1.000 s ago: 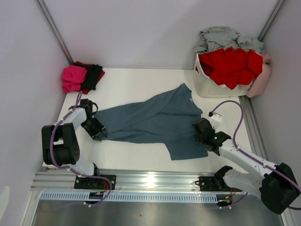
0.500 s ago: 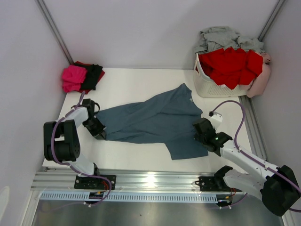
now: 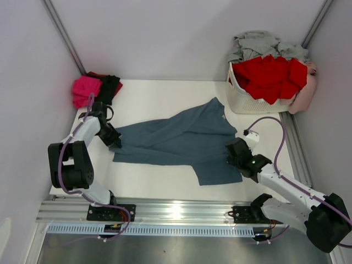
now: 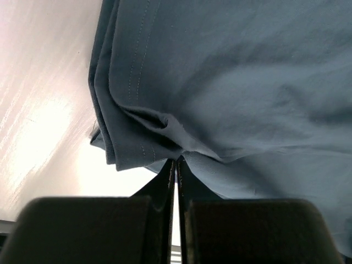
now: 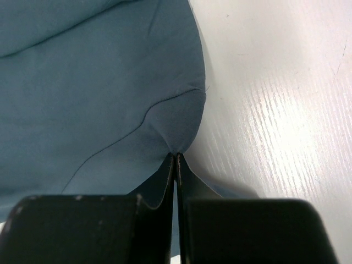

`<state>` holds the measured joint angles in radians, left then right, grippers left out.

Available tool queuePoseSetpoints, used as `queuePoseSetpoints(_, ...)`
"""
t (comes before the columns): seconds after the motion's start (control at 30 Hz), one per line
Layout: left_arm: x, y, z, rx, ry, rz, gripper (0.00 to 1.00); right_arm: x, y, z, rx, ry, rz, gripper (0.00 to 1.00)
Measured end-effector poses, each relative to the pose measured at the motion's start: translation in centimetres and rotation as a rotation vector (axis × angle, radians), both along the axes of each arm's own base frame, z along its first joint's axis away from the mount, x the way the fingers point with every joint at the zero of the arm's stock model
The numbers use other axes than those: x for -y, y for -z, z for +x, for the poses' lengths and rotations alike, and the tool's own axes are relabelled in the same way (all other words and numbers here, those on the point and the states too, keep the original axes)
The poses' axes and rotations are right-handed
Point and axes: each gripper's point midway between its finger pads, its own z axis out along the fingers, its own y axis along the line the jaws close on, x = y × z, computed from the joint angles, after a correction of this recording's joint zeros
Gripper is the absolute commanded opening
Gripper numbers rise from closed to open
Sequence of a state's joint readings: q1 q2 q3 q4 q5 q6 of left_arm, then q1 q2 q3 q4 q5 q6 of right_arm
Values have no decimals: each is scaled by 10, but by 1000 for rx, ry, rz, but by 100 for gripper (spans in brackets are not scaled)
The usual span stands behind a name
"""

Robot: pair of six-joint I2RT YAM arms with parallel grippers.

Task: Fold and stack the t-shirts
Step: Grap the side of the flattened tshirt closest away from the robot with both arms

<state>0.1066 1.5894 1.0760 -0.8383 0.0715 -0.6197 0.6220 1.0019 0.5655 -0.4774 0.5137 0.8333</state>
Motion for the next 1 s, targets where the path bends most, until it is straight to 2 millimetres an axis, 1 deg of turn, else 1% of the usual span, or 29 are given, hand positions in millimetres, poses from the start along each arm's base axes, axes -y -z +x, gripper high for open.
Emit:
queuePoseSetpoints(0.13,-2,7,1,-24,-2,13,1,-1,-1,0,3,-7,2,0)
queuePoseSetpoints(0.2,-2,15,3,-44,0,14,5,-1,-1,0,4,-9,1,0)
queuePoseSetpoints(0.23,-2,20,2,-60,4,18,11,-1,-1,0,3,-14,-2,0)
queuePoseSetpoints(0.3,1,27,1,-80,14,20,19,-1,-2,0,5,-17,-3,0)
queuePoseSetpoints(0.33,3,29,1,-85,20,20,32,-1,-2,0,6,-18,-3,0)
queuePoseSetpoints(0.37,4,30,2,-85,29,21,38,-1,-2,0,7,-21,-4,0)
queuePoseSetpoints(0.4,5,30,2,-83,31,20,40,-1,-3,0,8,-22,-4,0)
queuePoseSetpoints(0.47,7,29,5,-72,34,18,47,-2,-3,0,10,-24,-4,0)
queuePoseSetpoints(0.53,7,26,7,-56,37,19,49,-2,-4,1,14,-26,-2,0)
queuePoseSetpoints(0.57,7,23,8,-45,38,20,54,-3,-4,1,15,-29,-2,0)
queuePoseSetpoints(0.6,8,18,9,-28,42,23,57,-3,-4,2,16,-32,-2,0)
queuePoseSetpoints(0.73,6,-7,9,52,39,51,57,-5,-6,3,22,-44,2,0)
queuePoseSetpoints(0.83,0,-26,-3,111,26,91,57,-7,-6,4,27,-51,7,0)
queuePoseSetpoints(0.9,-4,-34,-14,128,15,121,56,-8,-7,5,31,-57,9,0)
queuePoseSetpoints(1.0,-9,-37,-25,112,3,147,54,-9,-8,5,34,-68,5,0)
